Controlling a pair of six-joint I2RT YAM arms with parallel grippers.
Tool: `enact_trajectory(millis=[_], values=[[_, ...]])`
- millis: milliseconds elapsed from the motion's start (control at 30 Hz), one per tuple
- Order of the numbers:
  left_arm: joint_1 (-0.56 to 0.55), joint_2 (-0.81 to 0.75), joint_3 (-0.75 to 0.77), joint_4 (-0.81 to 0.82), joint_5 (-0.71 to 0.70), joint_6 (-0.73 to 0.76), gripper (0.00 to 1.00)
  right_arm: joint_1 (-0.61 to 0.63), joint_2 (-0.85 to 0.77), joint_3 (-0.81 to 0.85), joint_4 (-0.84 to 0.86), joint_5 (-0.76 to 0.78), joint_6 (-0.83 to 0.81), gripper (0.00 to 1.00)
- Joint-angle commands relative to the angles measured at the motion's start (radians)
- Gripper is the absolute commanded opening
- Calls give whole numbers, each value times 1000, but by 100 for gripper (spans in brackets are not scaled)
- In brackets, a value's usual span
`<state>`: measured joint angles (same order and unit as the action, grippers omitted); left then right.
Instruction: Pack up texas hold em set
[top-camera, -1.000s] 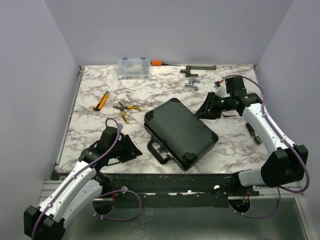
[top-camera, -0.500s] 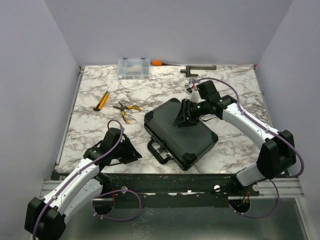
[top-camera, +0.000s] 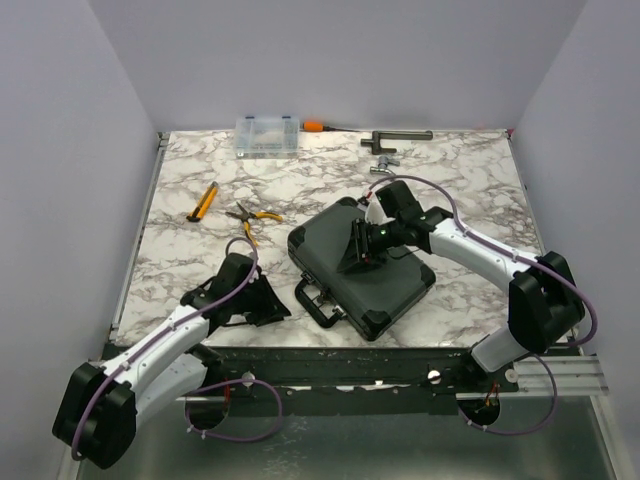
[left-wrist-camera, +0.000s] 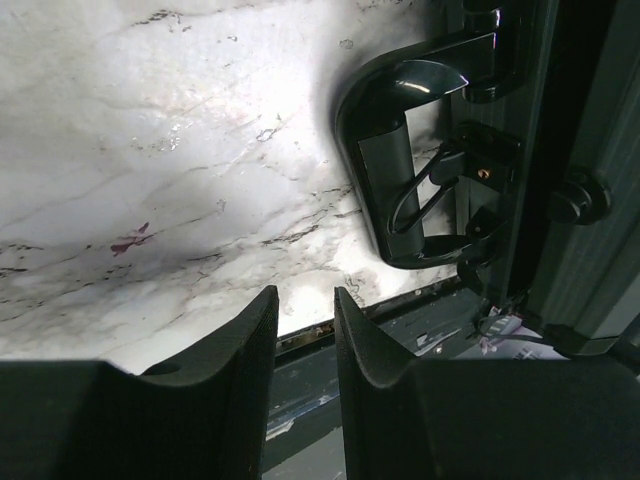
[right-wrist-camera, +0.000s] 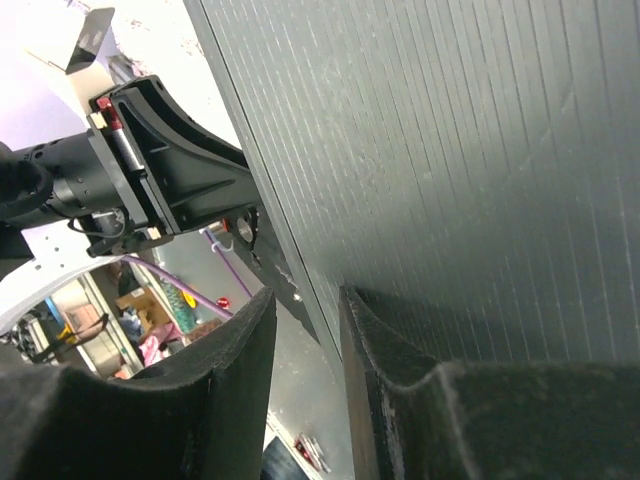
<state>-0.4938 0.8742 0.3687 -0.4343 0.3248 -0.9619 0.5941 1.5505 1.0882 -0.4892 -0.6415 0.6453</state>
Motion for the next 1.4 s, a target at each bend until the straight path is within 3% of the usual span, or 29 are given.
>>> enact_trajectory(millis=[0,433,1367], values=[[-15,41,6,77,47,-2,29,0,19,-60,21,63,-2,36],[-45,150,32,156,65,-1,34,1,55,-207,37,170,-29,34],[-58,448,179,239,116,15,25,0,66,-176,-13,198,-54,33]])
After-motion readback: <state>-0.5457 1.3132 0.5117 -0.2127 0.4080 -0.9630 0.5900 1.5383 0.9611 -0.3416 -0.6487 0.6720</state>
